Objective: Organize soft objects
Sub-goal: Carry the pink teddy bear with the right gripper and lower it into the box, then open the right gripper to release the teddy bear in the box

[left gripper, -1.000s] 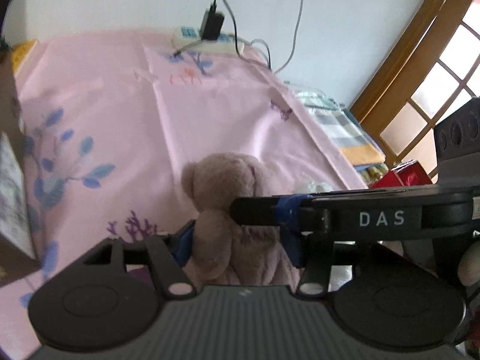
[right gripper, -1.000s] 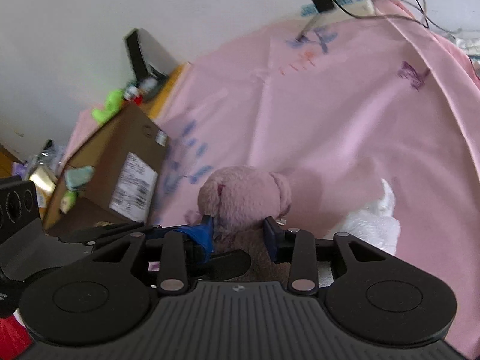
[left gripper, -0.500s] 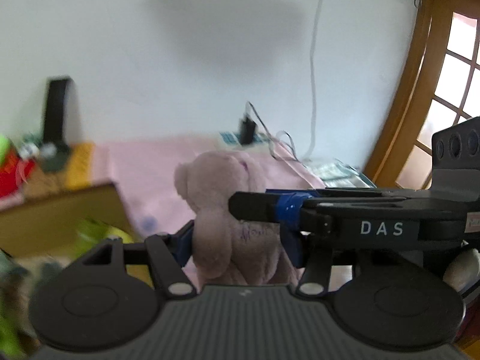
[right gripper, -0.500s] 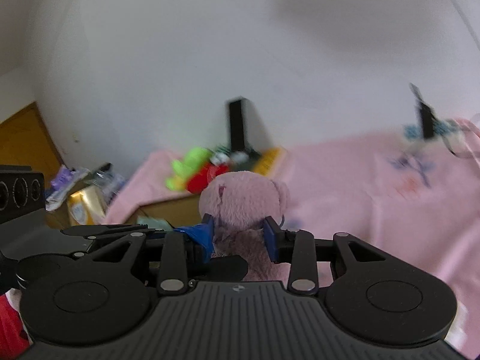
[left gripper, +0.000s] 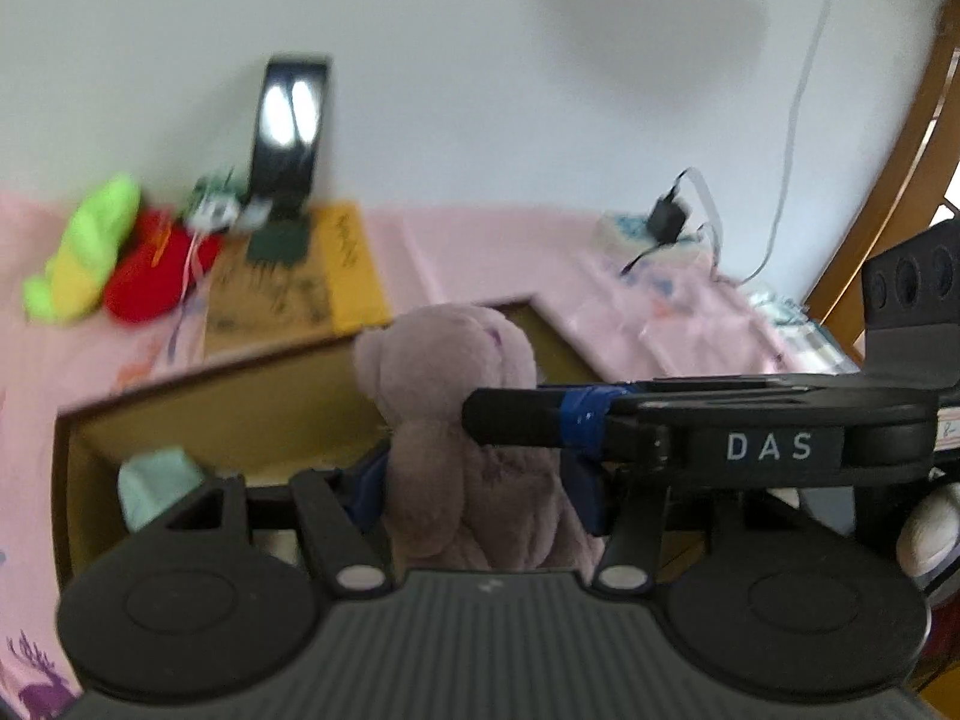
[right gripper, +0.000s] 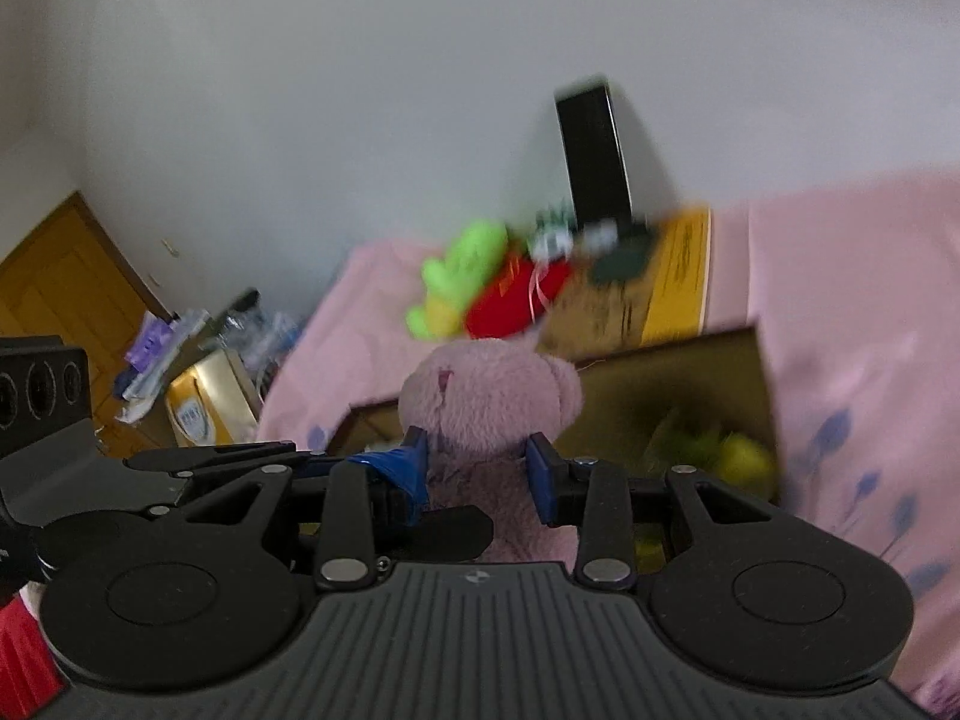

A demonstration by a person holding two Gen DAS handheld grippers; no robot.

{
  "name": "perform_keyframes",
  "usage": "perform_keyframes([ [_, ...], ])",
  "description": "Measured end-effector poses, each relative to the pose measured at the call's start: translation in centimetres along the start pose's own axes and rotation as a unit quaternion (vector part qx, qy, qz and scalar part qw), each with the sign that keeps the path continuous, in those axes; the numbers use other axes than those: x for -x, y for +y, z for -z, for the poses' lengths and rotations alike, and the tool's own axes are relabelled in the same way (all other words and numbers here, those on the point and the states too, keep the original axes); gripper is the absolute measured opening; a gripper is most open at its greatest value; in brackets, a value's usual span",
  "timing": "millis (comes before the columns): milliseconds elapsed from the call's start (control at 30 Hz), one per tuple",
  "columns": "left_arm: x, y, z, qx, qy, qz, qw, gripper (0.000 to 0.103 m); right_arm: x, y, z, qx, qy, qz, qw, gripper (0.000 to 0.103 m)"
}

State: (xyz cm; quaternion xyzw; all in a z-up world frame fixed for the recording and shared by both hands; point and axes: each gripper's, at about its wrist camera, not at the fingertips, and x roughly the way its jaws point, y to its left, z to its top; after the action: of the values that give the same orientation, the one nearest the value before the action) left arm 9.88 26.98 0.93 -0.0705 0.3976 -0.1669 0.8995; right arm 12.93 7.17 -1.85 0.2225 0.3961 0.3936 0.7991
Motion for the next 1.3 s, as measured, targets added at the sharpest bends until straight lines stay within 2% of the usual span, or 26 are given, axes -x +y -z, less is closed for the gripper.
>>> perform_keyframes([
  [267, -3.7, 5.3, 1.8, 0.036, 0.080, -0.002, 0.9961, 0.055, -5.5, 0.1, 2.3, -0.065, 0.079, 0.038, 0.994, 0.018],
  [500, -5.3, 6.0, 2.6, 0.026, 0.124, -0.025, 0.9916, 0.056, -7.9, 1.6, 2.8, -0.041, 0.136, 0.071, 0.987, 0.018],
  [633, -5.4, 6.0, 3.0, 0.017, 0.144, -0.031, 0.9890, 0.056, -8.6, 1.7, 3.1, -0.053, 0.159, 0.082, 0.982, 0.019],
  [700, -5.4, 5.9, 3.2, 0.012, 0.143, -0.025, 0.9893, 0.064, -8.7, 1.8, 3.0, -0.050, 0.159, 0.095, 0.981, 0.018],
  [767, -5.4, 5.8, 3.3, 0.011, 0.144, -0.015, 0.9893, 0.066, -8.7, 1.9, 3.1, -0.046, 0.152, 0.104, 0.982, 0.018],
  [1033, -5.4, 4.7, 3.7, -0.013, 0.148, -0.030, 0.9885, 0.067, -8.0, 2.3, 3.4, -0.034, 0.116, 0.116, 0.986, 0.018],
  [1100, -4.6, 4.7, 3.7, -0.017, 0.141, -0.037, 0.9892, 0.070, -7.3, 2.4, 3.5, -0.029, 0.099, 0.123, 0.987, 0.019],
  [1233, -2.3, 4.3, 3.8, -0.019, 0.121, -0.045, 0.9914, 0.070, -5.6, 2.2, 3.5, -0.050, 0.078, 0.107, 0.990, 0.019],
  [1300, -1.0, 4.1, 3.9, -0.015, 0.111, -0.048, 0.9926, 0.070, -4.5, 2.4, 3.5, -0.048, 0.065, 0.114, 0.990, 0.019],
])
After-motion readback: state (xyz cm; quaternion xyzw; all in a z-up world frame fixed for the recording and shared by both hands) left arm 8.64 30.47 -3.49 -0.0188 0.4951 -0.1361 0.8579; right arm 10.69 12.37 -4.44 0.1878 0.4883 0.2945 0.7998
